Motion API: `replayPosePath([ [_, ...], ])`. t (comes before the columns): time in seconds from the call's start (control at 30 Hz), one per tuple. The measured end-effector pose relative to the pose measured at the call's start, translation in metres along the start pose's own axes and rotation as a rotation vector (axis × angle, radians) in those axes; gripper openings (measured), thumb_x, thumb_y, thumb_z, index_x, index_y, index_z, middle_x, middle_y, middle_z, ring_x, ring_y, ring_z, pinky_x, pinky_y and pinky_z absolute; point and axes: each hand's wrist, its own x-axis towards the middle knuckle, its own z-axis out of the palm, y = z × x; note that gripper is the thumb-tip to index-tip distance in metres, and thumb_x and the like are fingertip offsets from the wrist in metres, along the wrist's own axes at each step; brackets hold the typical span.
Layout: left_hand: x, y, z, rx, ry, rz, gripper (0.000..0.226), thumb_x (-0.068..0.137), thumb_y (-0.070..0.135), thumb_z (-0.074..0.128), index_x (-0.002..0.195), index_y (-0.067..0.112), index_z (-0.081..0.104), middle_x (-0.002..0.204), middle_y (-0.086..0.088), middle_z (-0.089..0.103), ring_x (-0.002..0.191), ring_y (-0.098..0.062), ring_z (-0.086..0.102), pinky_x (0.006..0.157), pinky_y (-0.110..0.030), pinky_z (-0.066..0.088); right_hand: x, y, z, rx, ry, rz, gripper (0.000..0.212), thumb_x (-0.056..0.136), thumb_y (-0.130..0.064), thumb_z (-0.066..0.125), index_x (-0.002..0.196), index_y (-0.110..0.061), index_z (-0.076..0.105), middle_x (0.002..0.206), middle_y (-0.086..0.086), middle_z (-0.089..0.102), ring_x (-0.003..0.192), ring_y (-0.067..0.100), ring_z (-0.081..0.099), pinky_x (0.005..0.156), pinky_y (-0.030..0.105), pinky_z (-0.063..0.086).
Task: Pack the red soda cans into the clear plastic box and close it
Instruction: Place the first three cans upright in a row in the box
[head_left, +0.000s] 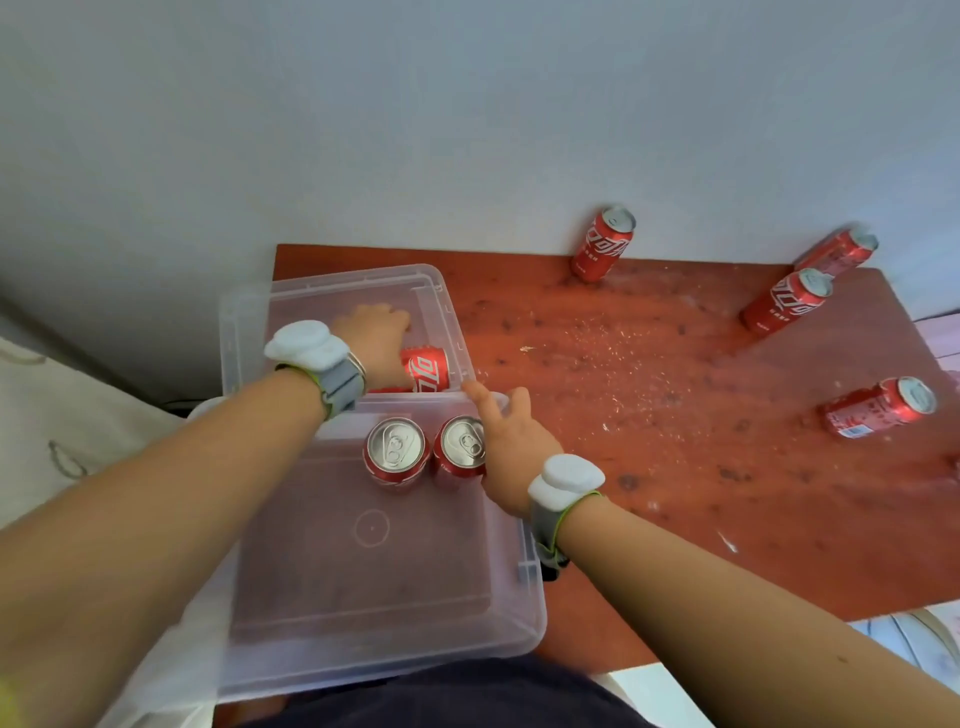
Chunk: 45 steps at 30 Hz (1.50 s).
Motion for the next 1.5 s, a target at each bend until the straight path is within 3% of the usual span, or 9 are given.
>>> replayPosePath([
  [0.17,0.041,0.008,0.040,0.002,-0.214,0.031,0.037,0.084,0.026,0.059,0.114,0.006,0.052,0.104,-0.014,0.064,0.088,-0.032,0.059,0.079,-0.035,0.045,0.000,-0.001,-0.001,-0.017,-0.009,0.024,0.104,0.074,0.010,0.054,0.147,-0.039,0.000,0.116,0.014,0.032,0.065,0.030,0.053,0.060,0.036,0.050],
  [0.33,0.044,0.000,0.039,-0.022,-0.093,-0.002,0.044,0.075,0.026,0.069,0.110,0.007,0.052,0.103,-0.011,0.065,0.088,-0.032,0.061,0.075,-0.035,0.046,-0.001,-0.001,0.001,-0.045,0.011,0.029,0.098,0.075,0.007,0.054,0.145,-0.039,0.002,0.113,0.013,0.034,0.070,0.031,0.059,0.062,0.039,0.055],
  [0.5,-0.009,-0.005,-0.017,-0.552,0.449,-0.181,0.078,0.053,0.035,0.084,0.112,0.009,0.041,0.108,-0.012,0.062,0.095,-0.030,0.062,0.073,-0.033,0.047,-0.001,0.001,0.003,-0.051,0.009,0.026,0.099,0.074,0.005,0.054,0.145,-0.040,0.002,0.113,0.012,0.033,0.069,0.029,0.058,0.060,0.038,0.054],
  [0.67,-0.110,-0.006,-0.023,-0.900,0.871,-0.212,0.083,0.050,0.039,0.085,0.116,0.027,0.036,0.109,0.009,0.050,0.086,-0.001,0.057,0.069,-0.001,0.042,-0.001,-0.003,0.003,-0.171,0.018,0.047,0.098,0.078,-0.003,0.058,0.148,-0.037,-0.002,0.115,0.012,0.035,0.077,0.029,0.060,0.060,0.035,0.048],
  [0.77,-0.154,-0.012,0.000,-0.797,0.751,-0.235,0.082,0.041,0.037,0.090,0.104,0.037,0.038,0.106,0.007,0.052,0.090,-0.008,0.054,0.069,-0.008,0.041,-0.002,-0.005,0.002,-0.191,0.017,0.061,0.097,0.080,-0.004,0.057,0.148,-0.037,-0.003,0.115,0.013,0.035,0.075,0.029,0.060,0.060,0.036,0.047],
  [0.93,-0.173,-0.010,0.057,-0.719,0.587,-0.340,0.082,0.041,0.027,0.092,0.108,0.017,0.048,0.106,-0.003,0.054,0.096,-0.018,0.052,0.083,-0.032,0.047,-0.003,-0.002,0.002,-0.151,0.026,0.058,0.098,0.077,-0.001,0.056,0.148,-0.038,0.000,0.113,0.012,0.034,0.066,0.026,0.052,0.058,0.035,0.048],
  [1.07,-0.154,-0.009,0.079,-0.693,0.573,-0.395,0.076,0.049,0.014,0.089,0.113,0.012,0.048,0.113,-0.008,0.050,0.098,-0.020,0.048,0.084,-0.025,0.036,-0.003,-0.002,0.004,-0.127,0.031,0.046,0.097,0.077,-0.001,0.055,0.148,-0.038,0.001,0.112,0.012,0.034,0.062,0.026,0.050,0.055,0.034,0.045],
  [1.23,-0.128,-0.017,0.084,-0.649,0.445,-0.337,0.078,0.052,0.014,0.087,0.117,0.007,0.045,0.118,-0.018,0.050,0.106,-0.035,0.051,0.089,-0.037,0.040,-0.003,-0.003,0.005,-0.108,0.042,0.058,0.094,0.078,0.002,0.052,0.148,-0.038,0.004,0.113,0.012,0.034,0.061,0.026,0.052,0.054,0.033,0.048],
  [1.5,-0.143,-0.028,0.086,-0.643,0.385,-0.390,0.107,0.051,0.031,0.089,0.136,0.009,0.029,0.139,-0.016,0.038,0.127,-0.030,0.040,0.104,-0.035,0.034,-0.003,-0.001,0.004,-0.068,0.045,0.048,0.093,0.077,0.003,0.052,0.146,-0.038,0.006,0.113,0.012,0.034,0.058,0.026,0.050,0.051,0.033,0.044],
])
